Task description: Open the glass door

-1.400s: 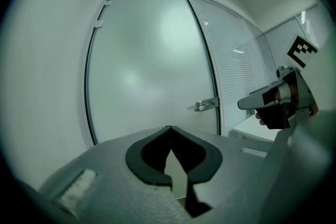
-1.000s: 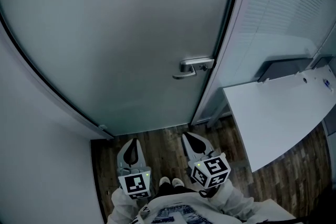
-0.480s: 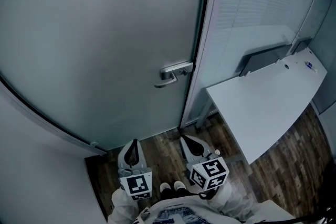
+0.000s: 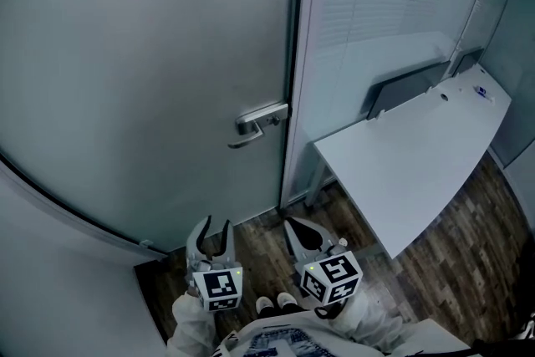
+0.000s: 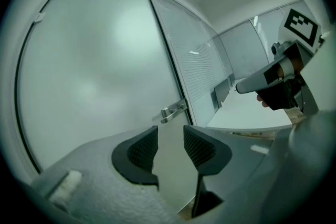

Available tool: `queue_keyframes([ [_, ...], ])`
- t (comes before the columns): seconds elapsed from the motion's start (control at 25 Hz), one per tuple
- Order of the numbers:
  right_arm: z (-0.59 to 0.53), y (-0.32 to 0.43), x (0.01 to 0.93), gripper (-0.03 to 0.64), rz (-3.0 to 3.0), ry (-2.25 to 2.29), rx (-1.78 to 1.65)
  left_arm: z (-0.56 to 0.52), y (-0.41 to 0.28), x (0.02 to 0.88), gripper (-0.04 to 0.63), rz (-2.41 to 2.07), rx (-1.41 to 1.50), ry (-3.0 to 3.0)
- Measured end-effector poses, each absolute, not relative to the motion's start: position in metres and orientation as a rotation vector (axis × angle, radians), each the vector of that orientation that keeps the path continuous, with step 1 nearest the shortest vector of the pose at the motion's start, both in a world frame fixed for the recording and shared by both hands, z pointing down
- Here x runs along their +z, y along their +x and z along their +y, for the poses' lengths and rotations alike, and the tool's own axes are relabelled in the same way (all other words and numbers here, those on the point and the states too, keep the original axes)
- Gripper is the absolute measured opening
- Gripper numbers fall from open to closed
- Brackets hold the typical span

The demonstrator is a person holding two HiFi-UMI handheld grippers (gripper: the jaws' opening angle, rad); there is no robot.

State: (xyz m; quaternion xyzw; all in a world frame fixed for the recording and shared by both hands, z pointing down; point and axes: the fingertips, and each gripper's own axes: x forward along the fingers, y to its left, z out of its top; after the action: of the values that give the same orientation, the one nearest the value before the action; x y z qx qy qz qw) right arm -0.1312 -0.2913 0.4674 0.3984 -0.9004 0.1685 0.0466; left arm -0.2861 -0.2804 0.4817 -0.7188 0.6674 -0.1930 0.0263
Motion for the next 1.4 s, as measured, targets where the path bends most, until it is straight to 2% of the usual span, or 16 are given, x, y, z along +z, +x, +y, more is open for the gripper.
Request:
queue_keyframes([
  [0.44,-0.302,-0.085,0.471,0.005,-2.701,1.334,0.539,-0.357,-0.254,0.503,0.230,1.650,-1.029,-1.948],
  [1.04,-0.310,-0.061,0.483,0.005,-2.620,1.390,0.562,-0.488,-0.270,0.559,0.232,1.396,-1.362,-1.736],
  [1.4,-0.314,-0.052,0.493,0.005,-2.567,1.411,0.578,-0.525,-0.276,0.580,0.229,1.331,-1.432,-1.639],
])
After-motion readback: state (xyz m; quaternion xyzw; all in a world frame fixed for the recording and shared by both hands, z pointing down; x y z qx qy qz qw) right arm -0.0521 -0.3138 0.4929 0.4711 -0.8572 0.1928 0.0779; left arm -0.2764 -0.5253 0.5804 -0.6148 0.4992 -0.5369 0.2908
